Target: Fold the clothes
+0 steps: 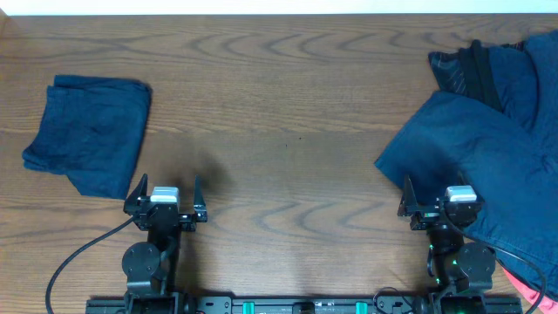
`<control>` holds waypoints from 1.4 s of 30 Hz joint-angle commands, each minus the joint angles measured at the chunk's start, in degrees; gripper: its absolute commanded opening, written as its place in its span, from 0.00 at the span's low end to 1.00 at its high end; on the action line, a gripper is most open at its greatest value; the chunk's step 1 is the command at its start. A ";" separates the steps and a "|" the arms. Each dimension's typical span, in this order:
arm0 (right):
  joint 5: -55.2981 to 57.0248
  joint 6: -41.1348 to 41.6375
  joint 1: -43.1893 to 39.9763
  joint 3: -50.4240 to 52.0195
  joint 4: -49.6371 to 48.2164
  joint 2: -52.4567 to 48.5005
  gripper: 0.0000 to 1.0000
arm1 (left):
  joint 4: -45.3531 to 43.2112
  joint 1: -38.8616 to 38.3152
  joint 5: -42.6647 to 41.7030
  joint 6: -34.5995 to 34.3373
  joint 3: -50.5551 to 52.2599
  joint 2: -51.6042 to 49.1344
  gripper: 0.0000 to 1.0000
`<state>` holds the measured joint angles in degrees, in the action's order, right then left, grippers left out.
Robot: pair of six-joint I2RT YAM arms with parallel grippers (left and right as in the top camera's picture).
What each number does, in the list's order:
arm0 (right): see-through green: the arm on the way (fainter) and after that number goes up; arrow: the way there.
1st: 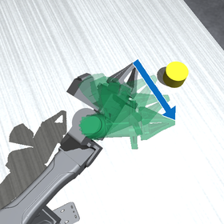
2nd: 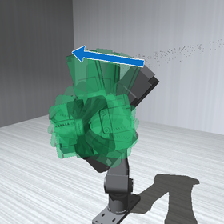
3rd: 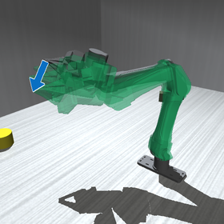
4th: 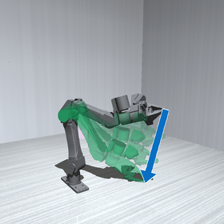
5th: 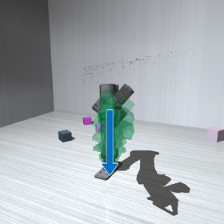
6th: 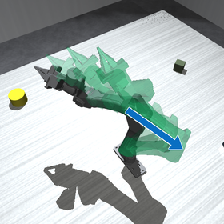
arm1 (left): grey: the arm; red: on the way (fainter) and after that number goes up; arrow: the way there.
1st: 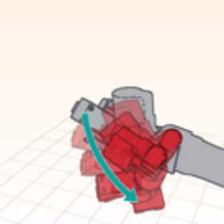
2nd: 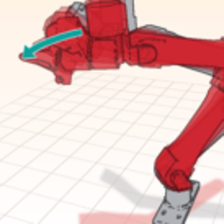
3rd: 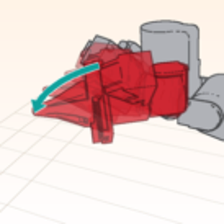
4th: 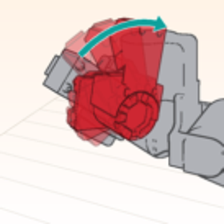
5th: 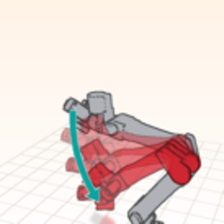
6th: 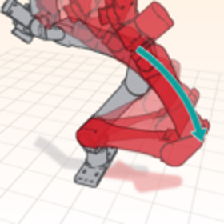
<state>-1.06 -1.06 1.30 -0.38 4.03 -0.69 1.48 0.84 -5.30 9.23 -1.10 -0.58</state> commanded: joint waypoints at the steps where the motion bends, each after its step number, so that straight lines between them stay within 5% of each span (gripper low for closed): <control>1: 0.17 0.61 -0.52 0.07 0.24 0.31 0.99 | 2.12 -0.22 0.17 -0.04 0.87 0.39 0.98; 23: -2.75 6.80 -0.50 0.07 0.00 0.09 0.99 | 2.12 -0.24 0.13 -0.17 0.87 0.39 0.98; 31: -5.18 6.80 -0.50 -2.40 2.73 -0.94 0.99 | 2.16 -0.24 -1.88 -13.49 0.52 -1.51 0.98; 42: -4.31 6.75 -0.50 -17.07 11.69 -16.92 0.99 | 9.18 -0.24 -5.49 -14.08 -15.72 -18.86 0.98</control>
<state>-5.56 5.02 1.30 -13.21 14.46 -12.97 9.26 0.84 -9.10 -3.66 -9.93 -15.14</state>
